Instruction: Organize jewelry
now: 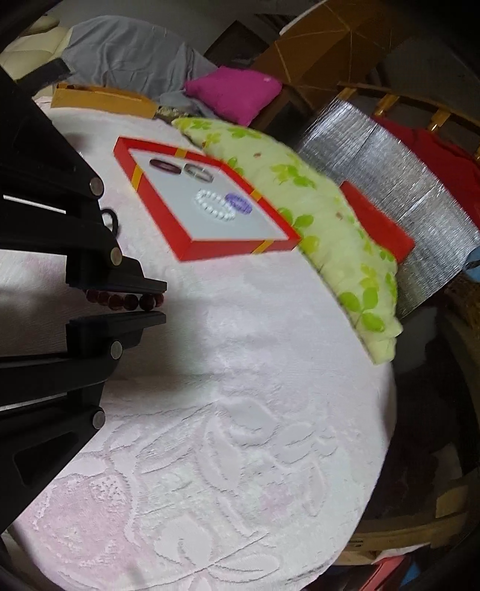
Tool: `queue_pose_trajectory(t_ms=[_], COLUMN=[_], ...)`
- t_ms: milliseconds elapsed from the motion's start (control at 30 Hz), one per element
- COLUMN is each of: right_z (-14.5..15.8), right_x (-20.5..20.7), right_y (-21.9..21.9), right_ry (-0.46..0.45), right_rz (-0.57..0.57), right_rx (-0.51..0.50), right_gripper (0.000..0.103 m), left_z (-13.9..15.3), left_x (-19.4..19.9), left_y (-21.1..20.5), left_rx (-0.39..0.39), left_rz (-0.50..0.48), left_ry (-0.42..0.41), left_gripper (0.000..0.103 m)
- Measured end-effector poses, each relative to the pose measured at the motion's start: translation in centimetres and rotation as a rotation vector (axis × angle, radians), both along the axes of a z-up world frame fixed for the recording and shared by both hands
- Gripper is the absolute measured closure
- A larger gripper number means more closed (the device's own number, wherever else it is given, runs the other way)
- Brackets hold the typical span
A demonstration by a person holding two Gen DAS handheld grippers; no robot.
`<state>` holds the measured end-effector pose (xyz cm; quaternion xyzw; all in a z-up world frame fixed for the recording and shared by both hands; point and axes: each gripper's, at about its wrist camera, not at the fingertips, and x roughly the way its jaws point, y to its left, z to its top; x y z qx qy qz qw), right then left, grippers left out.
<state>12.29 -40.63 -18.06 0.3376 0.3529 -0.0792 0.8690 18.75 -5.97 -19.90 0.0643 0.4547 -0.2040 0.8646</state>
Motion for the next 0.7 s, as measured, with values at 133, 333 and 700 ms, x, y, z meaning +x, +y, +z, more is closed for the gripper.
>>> queue_pose_trajectory(t_ms=[133,333,700], right_z=[-1.1,-0.3,3.2], right_x=[0.4,-0.2,-0.7], right_y=[-0.4,-0.3,2.2], right_ry=[0.048,-0.010,-0.232], right_rz=[-0.003,0.009,0.084], right_rx=[0.036,0.051,0.076], right_gripper=[0.092,0.092,0.092], left_z=[0.1,0.2,2.1], left_x=[0.0,0.1,-0.9], left_y=[0.4,0.5,0.0], left_rx=[0.016,0.017,-0.010], left_rz=[0.021,0.028,0.000], left_ry=[-0.015,-0.023,-0.105], left_gripper=[0.061,0.088,0.097])
